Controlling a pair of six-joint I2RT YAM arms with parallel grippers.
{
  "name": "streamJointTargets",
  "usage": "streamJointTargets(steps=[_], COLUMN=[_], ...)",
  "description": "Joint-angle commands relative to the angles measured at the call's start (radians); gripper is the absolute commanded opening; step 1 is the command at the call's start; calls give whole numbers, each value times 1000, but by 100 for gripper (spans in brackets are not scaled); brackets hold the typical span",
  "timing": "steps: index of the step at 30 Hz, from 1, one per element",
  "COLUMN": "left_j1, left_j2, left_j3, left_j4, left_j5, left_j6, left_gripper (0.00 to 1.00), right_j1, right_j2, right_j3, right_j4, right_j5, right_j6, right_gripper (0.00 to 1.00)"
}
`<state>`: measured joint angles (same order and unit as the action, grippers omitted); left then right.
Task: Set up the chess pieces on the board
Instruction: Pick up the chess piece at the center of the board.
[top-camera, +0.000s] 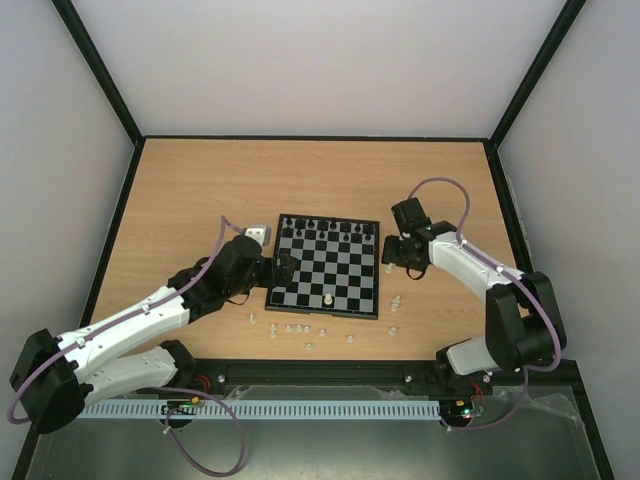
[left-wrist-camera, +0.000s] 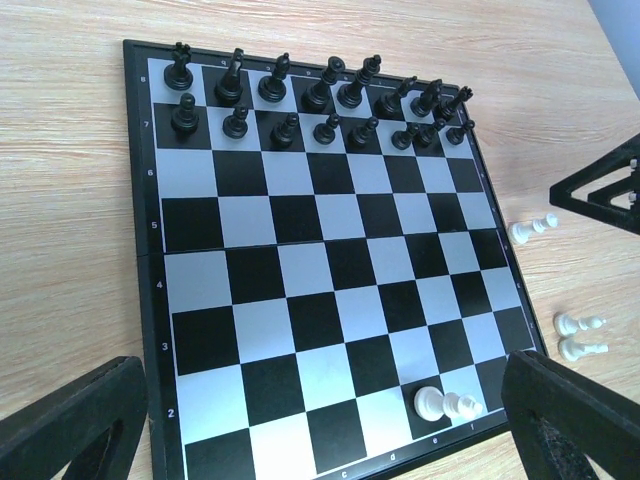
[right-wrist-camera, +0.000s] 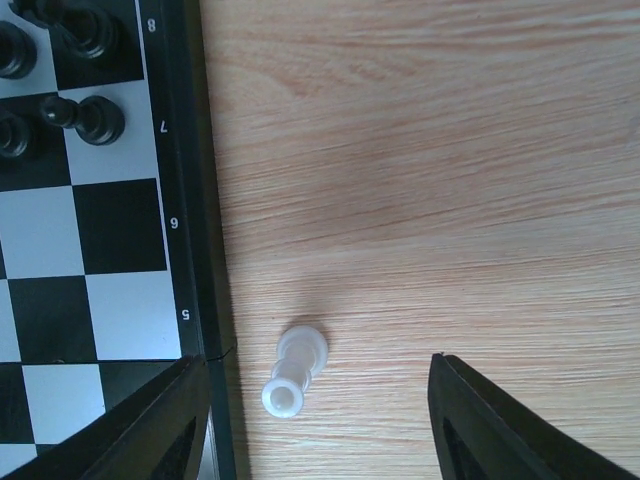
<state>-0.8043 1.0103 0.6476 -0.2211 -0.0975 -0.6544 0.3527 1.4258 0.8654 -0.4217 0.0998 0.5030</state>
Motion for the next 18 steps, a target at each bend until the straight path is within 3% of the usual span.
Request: streamJointTargets(steps=[1,6,18], left_j1=[-4,-4,-4], left_j2=[12,20,27], left_j3=[-10,-11,-14], left_j4=[18,24,28], left_j5=[-2,-1,-5], left_j6=[7,3,1], left_gripper=[100,99,100], right_j1=[-2,4,30], right_j2=[22,53,97], right_j3=[-27,-25,-14], right_j4=[1,8,5], right_j5=[-39,-56,-43], right_j6=[-17,-25,-30], right_gripper=[57,45,29])
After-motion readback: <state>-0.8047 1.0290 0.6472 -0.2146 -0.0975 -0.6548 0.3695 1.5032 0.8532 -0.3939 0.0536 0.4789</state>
